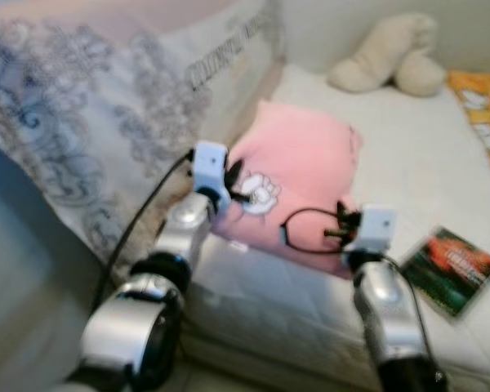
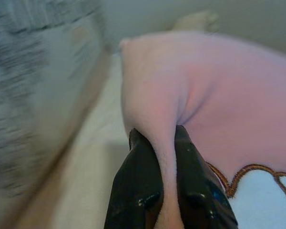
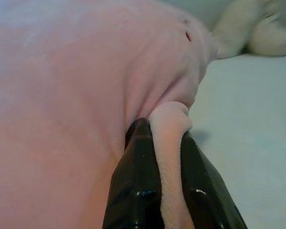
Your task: Clean up the room
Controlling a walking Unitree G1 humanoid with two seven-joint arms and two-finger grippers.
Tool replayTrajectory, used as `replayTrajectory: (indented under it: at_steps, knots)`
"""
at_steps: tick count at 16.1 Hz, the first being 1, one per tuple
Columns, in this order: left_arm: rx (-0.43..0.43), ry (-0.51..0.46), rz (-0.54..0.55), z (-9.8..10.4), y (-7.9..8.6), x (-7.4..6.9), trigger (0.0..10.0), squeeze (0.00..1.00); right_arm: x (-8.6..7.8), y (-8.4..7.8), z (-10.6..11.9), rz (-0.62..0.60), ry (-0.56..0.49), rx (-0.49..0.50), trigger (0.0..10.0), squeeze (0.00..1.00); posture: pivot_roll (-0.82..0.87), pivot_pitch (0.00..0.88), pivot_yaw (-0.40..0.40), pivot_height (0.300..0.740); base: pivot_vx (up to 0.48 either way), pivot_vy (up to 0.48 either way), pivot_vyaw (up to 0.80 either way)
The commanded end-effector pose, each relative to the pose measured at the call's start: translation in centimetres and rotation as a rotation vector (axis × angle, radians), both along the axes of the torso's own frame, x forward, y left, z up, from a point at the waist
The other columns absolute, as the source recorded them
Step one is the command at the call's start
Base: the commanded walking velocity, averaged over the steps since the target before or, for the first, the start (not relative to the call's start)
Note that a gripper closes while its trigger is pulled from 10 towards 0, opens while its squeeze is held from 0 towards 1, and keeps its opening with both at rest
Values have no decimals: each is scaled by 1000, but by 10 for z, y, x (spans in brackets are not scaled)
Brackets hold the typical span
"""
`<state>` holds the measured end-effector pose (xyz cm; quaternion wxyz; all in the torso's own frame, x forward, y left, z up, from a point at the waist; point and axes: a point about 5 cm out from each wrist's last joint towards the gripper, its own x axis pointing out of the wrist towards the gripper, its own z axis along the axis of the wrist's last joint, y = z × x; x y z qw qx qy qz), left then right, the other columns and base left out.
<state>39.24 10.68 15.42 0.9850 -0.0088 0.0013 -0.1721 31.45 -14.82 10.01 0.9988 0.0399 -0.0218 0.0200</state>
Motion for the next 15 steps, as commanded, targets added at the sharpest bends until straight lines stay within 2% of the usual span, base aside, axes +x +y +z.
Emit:
replayTrajectory:
  at_steps: [1,4,5,7,8,9,11,12,14,15]
  knots:
    - [-19,-49,62,15,10,5,10000,0,-3,-16,1,-58,-8,-7,10000,0,115,0,38,740,480,0,0]
    - [-12,-43,44,16,4,6,10000,0,-2,-17,-2,-46,18,-4,10000,0,106,10,25,740,480,0,0]
    - [6,-33,32,16,-1,7,10000,0,5,-15,-2,-20,44,6,10000,0,106,70,3,740,480,0,0]
    - [22,-7,51,15,-4,9,10000,0,15,-14,2,4,64,15,10000,0,105,145,-46,740,480,0,0]
    - [57,6,55,13,-7,9,10000,0,22,-9,3,47,84,-1,10000,0,93,173,-64,740,480,0,0]
    - [113,-8,124,14,0,11,10000,0,32,4,-5,107,157,25,10000,0,78,203,-80,740,480,0,0]
    - [99,25,166,13,10,12,10000,0,37,18,-12,131,208,38,10000,0,62,230,-91,740,0,0,0]
    - [107,55,190,10,18,12,10000,0,41,35,-14,166,242,68,10000,0,81,256,-101,740,0,0,0]
    - [199,80,251,0,37,10,10000,0,39,64,-24,210,334,134,10000,0,104,287,-104,740,0,0,0]
    - [228,74,293,1,48,10,10000,0,34,71,-32,245,375,156,10000,0,132,302,-110,740,0,0,0]
